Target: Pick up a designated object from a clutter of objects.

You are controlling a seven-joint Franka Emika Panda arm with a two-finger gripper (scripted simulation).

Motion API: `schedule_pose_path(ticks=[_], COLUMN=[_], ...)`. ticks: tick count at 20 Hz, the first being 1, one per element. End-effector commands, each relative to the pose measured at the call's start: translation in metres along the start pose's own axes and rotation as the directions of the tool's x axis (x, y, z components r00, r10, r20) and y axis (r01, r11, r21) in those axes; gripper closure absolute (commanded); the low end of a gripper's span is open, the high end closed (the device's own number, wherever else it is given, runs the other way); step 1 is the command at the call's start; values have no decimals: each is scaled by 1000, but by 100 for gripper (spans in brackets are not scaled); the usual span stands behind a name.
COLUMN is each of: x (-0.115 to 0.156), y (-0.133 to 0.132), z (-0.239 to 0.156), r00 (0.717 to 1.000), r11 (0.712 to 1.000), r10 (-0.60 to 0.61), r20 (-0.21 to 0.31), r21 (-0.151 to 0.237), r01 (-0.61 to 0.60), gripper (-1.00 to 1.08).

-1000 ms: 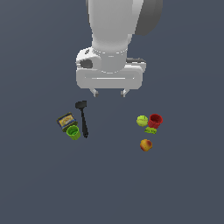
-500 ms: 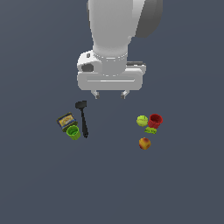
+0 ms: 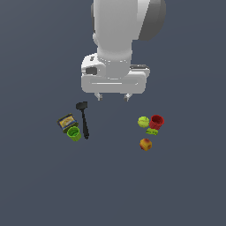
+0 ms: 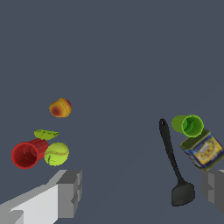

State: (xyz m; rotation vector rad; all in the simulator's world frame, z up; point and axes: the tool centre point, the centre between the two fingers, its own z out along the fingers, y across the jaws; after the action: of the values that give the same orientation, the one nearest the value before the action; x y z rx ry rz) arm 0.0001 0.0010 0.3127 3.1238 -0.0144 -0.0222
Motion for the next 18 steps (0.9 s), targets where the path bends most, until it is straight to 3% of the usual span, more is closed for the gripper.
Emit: schedule_pose_path(ticks=[1, 18], x=[1, 3], y=[-5, -75], z=[4, 63], r00=[1000, 976], r11=[1000, 976], r10=[15, 218], r20=[0, -11], r21=[-2, -16], r01=[-15, -218], gripper=[-92, -92])
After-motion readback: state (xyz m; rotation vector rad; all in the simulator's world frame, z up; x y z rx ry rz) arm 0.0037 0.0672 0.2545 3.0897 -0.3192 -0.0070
